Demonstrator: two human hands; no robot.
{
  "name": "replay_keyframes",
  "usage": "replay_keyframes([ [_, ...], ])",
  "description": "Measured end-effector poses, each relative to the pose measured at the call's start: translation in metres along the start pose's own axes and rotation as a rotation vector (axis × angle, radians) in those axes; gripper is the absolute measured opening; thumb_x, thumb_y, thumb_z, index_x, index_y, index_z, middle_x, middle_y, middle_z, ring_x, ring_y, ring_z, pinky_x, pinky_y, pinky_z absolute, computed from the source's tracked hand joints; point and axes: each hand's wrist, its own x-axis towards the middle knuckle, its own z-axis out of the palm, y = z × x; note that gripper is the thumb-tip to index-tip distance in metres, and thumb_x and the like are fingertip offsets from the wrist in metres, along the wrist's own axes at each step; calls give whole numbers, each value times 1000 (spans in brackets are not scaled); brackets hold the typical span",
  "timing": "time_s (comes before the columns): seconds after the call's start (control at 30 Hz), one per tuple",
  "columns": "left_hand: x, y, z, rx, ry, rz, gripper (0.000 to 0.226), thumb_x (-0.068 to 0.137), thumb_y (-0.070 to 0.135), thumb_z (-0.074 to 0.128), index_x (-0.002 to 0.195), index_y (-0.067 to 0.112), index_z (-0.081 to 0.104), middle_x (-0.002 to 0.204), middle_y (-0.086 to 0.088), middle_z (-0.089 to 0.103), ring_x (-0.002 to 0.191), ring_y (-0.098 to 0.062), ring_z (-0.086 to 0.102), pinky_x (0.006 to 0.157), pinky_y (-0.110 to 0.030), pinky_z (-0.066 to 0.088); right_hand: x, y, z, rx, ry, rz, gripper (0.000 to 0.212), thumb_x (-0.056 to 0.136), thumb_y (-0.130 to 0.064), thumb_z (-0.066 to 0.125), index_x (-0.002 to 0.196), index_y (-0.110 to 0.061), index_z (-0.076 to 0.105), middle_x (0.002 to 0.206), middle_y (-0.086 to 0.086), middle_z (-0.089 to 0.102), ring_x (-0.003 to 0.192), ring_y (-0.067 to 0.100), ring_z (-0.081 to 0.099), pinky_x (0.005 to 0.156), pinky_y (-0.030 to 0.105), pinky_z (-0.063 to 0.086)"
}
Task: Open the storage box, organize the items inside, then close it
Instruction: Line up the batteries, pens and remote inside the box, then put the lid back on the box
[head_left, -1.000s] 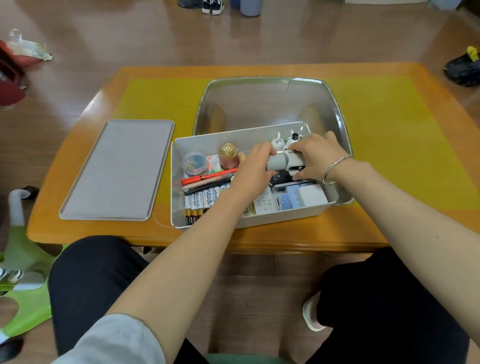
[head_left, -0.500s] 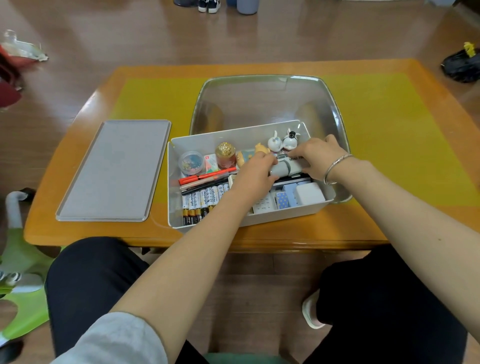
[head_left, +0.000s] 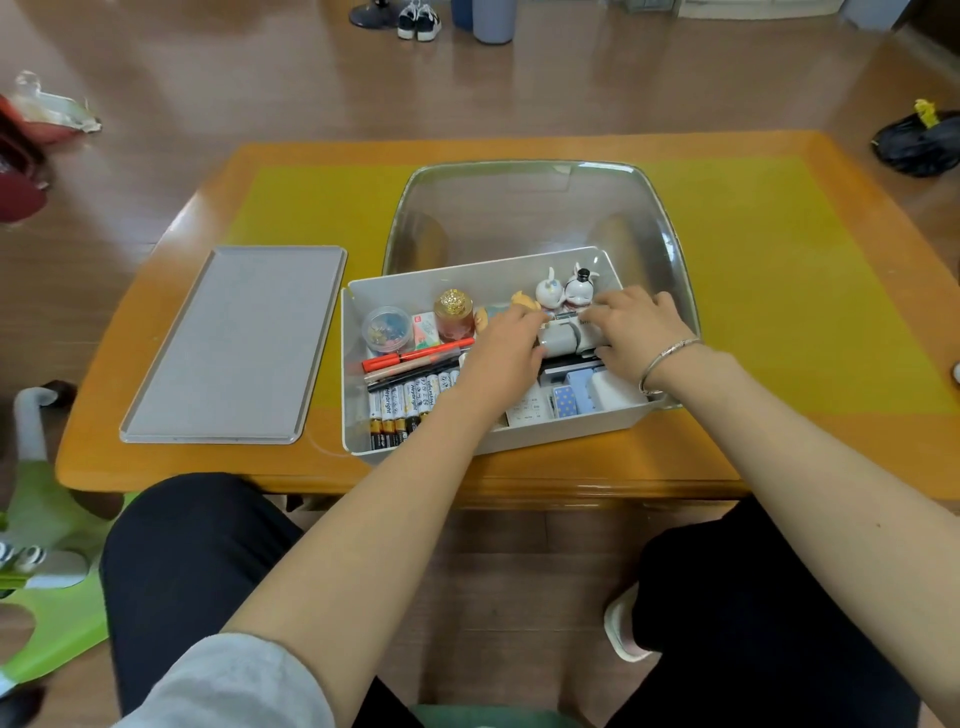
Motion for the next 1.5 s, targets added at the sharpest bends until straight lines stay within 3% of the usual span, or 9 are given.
replay_keyframes([
  [0.23, -33, -32, -57, 112, 409, -213, 36, 93, 16, 55, 128, 16, 52, 129, -4, 52, 119, -22, 46, 97, -39, 38, -18, -15, 12, 189, 113, 150, 58, 88, -32, 58, 141, -22, 37, 153, 8, 23, 141, 27, 18, 115, 48, 10],
  [0.4, -57, -90, -96, 148, 491, -439, 38, 93, 9, 50, 131, 4, 46, 129, -18, 47, 117, -34, 44, 94, -44, 39, -19, -20, 18, 272, 82, 170, 69, 89, -36, 58, 146, -14, 26, 157, 11, 6, 145, 27, 4, 116, 38, 13],
  [0.5, -68, -126, -102, 185, 458, -626, 40, 95, 12, 49, 134, 3, 42, 134, -21, 42, 120, -39, 41, 93, -48, 39, -19, -22, 20, 286, 100, 192, 69, 89, -39, 57, 146, -13, 27, 157, 11, 7, 145, 27, 3, 116, 38, 14],
  [0.67, -88, -154, -82, 284, 133, -969, 45, 96, 21, 49, 135, 6, 32, 135, -21, 37, 120, -40, 39, 93, -48, 41, -19, -24, 25, 195, 127, 188, 65, 90, -44, 52, 143, -12, 33, 155, 14, 18, 145, 27, 4, 117, 38, 12],
  [0.77, -96, -158, -68, 314, 102, -892, 37, 98, 26, 49, 128, 5, 40, 126, -21, 46, 113, -39, 47, 89, -47, 43, -19, -25, 28, 134, 138, 188, 63, 89, -49, 50, 141, -15, 37, 153, 13, 23, 145, 28, 4, 117, 37, 11],
  [0.87, -98, -157, -62, 293, 86, -759, 24, 97, 12, 47, 120, 5, 43, 116, -22, 51, 101, -38, 54, 82, -44, 46, -19, -26, 30, 98, 146, 187, 63, 89, -51, 49, 140, -16, 38, 152, 12, 26, 145, 28, 4, 118, 38, 11],
  [1.13, -87, -141, -73, 347, -48, -695, 33, 93, 19, 57, 118, 8, 39, 111, -19, 50, 95, -35, 58, 73, -37, 46, -19, -28, 30, 105, 154, 206, 62, 86, -50, 51, 138, -18, 41, 151, 9, 29, 145, 28, 6, 117, 40, 15],
  [1.33, -78, -131, -91, 606, 94, -652, 33, 90, 7, 51, 121, 10, 42, 116, -18, 49, 107, -34, 48, 85, -42, 42, -20, -28, 28, 133, 154, 205, 59, 85, -46, 53, 137, -20, 42, 151, 7, 29, 144, 27, 6, 117, 38, 16],
  [1.5, -55, -119, -129, 557, 232, -553, 37, 87, -3, 46, 122, 6, 49, 119, -20, 48, 108, -39, 46, 79, -45, 42, -21, -28, 25, 171, 154, 210, 54, 84, -40, 54, 135, -21, 45, 150, 5, 29, 145, 25, 6, 117, 36, 16],
])
